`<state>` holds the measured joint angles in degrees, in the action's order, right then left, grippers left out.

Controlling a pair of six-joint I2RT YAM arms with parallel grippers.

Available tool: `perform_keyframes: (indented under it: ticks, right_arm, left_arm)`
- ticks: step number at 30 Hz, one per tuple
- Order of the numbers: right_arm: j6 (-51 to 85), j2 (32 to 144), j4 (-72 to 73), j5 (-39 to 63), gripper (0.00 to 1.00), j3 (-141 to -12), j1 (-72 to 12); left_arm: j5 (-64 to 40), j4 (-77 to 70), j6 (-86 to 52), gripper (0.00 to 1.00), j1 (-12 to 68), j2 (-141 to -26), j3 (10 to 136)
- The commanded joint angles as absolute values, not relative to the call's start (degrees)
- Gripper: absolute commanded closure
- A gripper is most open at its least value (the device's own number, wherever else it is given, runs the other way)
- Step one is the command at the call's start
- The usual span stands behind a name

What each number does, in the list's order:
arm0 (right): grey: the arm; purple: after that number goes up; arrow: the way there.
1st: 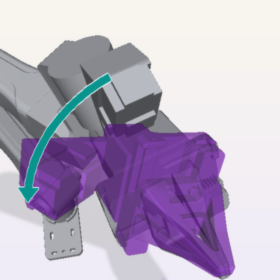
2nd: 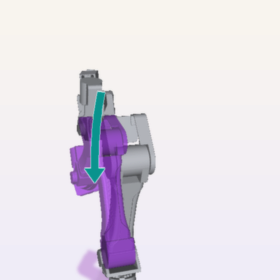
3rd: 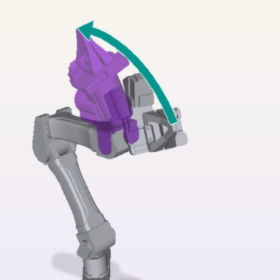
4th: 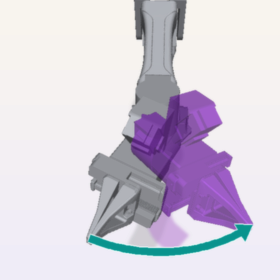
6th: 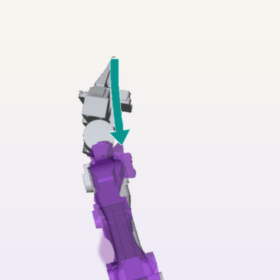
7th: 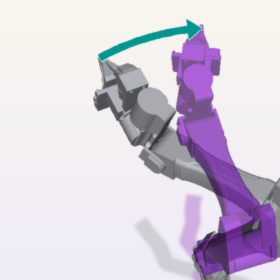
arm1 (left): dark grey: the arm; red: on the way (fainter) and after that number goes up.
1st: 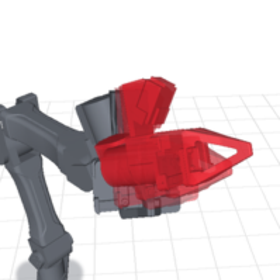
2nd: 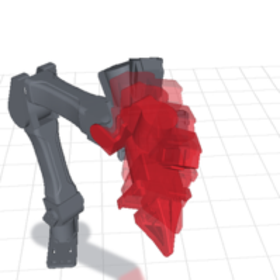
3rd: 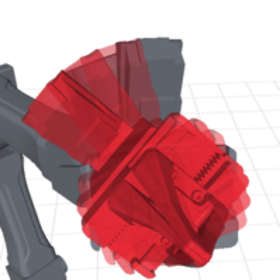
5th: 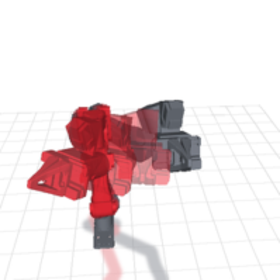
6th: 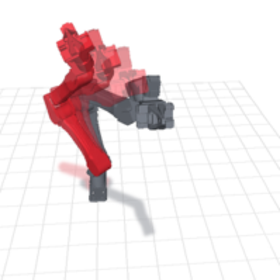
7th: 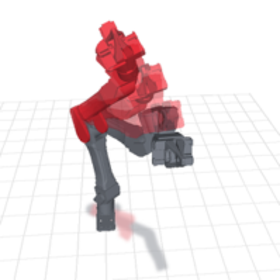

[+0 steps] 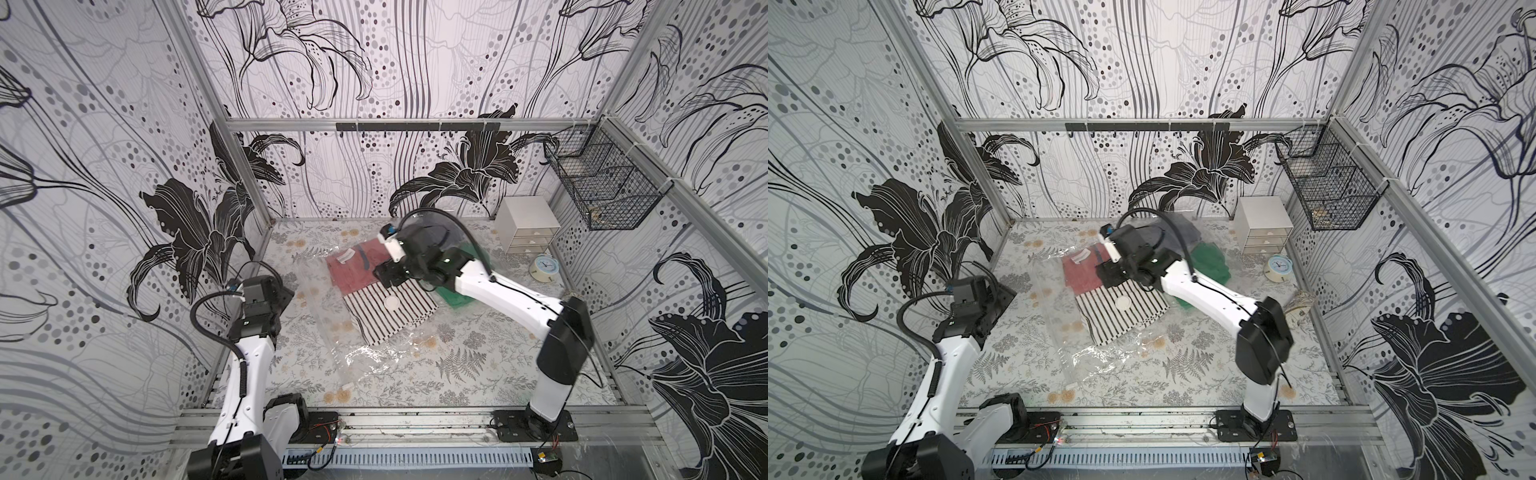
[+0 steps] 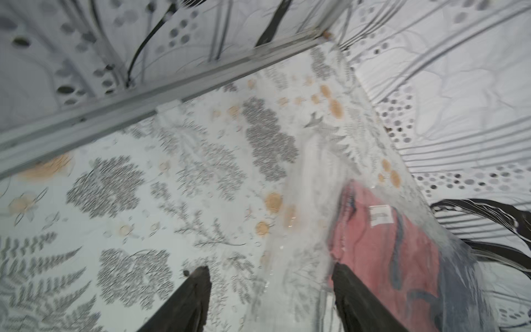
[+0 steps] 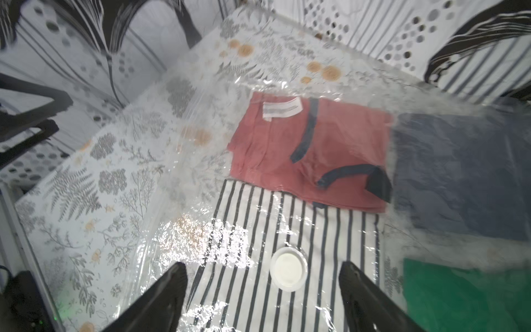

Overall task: Take the tank top out of the vacuum bag
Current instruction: Open the vacuum bag at the center of the board.

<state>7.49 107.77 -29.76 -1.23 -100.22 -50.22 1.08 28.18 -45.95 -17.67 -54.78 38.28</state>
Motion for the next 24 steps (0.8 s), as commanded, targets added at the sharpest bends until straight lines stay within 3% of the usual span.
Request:
perform_keyframes:
  ticks: [1,6,10,14,24]
  right_arm:
    - [2.98,114.98,-45.55,-7.54,0.13,-108.29,-55.23]
    - [5.99,116.54,-41.28,-7.18,0.10,-107.41,-55.72]
    - [6.59,114.39,-38.12,-8.35,0.09,-103.83,-55.72]
    - [6.13,112.83,-37.44,-8.87,0.08,-102.39,-55.72]
    - [5.03,111.71,-36.06,-8.64,0.07,-99.18,-55.72]
  left_arm:
    - [-11.78,26.65,-47.54,0.36,-20.29,-56.17,35.53]
    - [-21.93,24.45,-43.12,0.35,-19.46,-61.90,36.98]
    - [-23.20,21.61,-42.90,0.42,-19.34,-64.06,35.79]
    - [-24.83,18.06,-43.87,0.42,-19.28,-66.71,34.69]
    - [-17.90,14.92,-44.73,0.44,-12.69,-72.75,33.86]
